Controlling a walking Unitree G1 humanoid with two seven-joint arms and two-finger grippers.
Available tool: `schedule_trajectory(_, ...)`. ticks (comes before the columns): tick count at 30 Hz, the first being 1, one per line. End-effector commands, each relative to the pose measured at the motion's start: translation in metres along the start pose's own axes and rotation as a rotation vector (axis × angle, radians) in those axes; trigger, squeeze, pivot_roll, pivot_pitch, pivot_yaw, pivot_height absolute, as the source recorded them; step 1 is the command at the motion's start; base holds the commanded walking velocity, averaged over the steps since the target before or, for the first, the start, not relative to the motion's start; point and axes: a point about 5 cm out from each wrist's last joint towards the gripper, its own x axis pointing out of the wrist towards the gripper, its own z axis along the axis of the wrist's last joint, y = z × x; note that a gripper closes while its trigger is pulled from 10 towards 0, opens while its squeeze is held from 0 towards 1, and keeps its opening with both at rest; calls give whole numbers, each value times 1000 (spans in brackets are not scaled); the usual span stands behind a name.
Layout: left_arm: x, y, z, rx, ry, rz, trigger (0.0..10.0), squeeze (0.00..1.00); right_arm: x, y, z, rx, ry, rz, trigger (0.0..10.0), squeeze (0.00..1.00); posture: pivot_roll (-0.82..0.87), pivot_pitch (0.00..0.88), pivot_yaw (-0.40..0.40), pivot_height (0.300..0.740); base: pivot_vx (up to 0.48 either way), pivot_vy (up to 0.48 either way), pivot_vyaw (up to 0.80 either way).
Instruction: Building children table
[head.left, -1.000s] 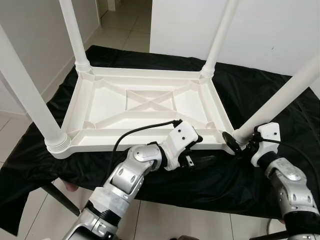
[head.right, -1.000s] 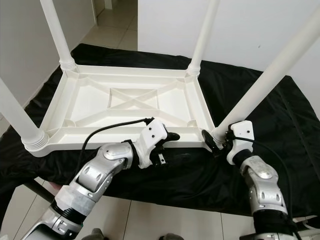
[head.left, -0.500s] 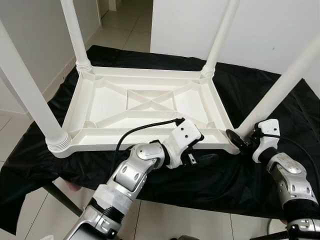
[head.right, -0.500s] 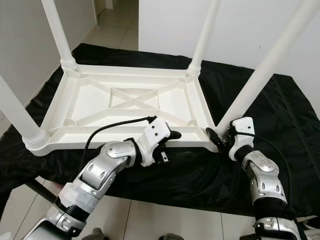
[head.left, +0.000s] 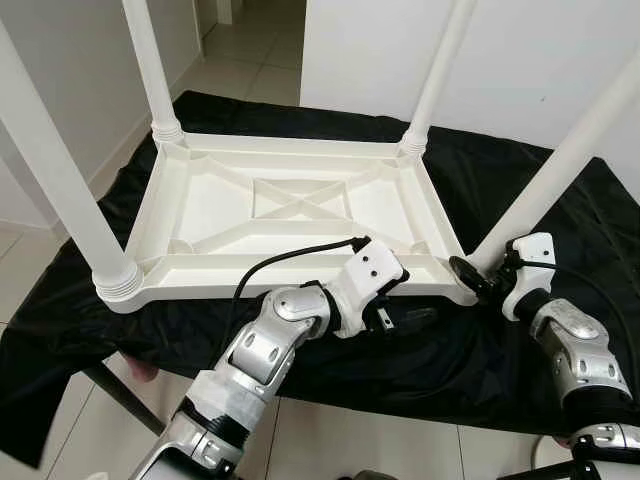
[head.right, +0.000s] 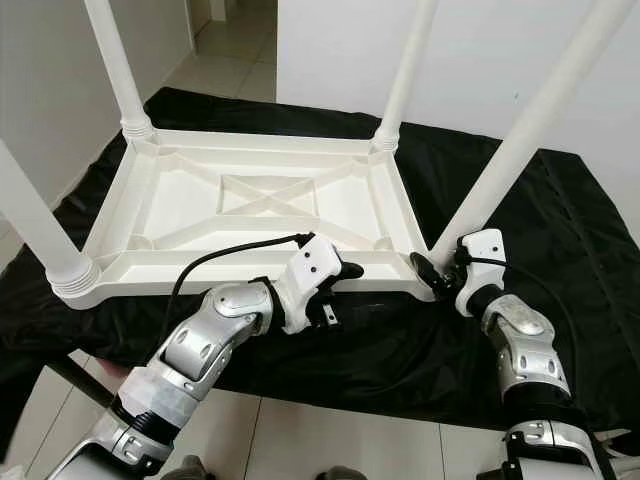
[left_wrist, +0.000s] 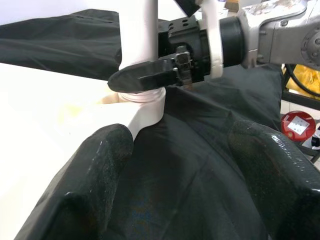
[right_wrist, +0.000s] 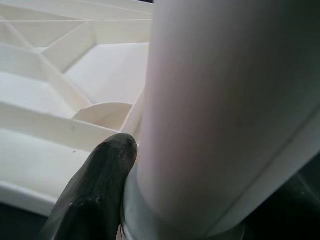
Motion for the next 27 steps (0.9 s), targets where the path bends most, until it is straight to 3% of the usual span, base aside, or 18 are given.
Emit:
schedule_trajectory(1, -1, 1, 0, 11, 5, 68, 10000, 0, -2, 3, -15, 42, 68, -49, 10000, 0, 38, 0, -77, 740, 0, 0, 0)
schedule_trajectory(6, -3, 0, -1, 8, 7, 62, 10000, 0, 2, 12, -15, 117, 54, -139, 10000, 0, 35, 0, -74, 740, 0, 0, 0)
schedule_trajectory(9, -3, -1, -1, 6, 9, 56, 10000, 0, 6, 17, -12, 184, 40, -261, 10000, 0, 32, 0, -71, 740, 0, 0, 0)
schedule_trajectory(18, -4, -3, -2, 1, 11, 47, 10000, 0, 13, 40, -4, 229, 31, -412, 10000, 0, 25, 0, -67, 740, 0, 0, 0)
schedule_trajectory(27, -4, -3, -1, -4, 9, 44, 10000, 0, 21, 62, 4, 299, 59, -647, 10000, 0, 26, 0, -73, 740, 0, 0, 0)
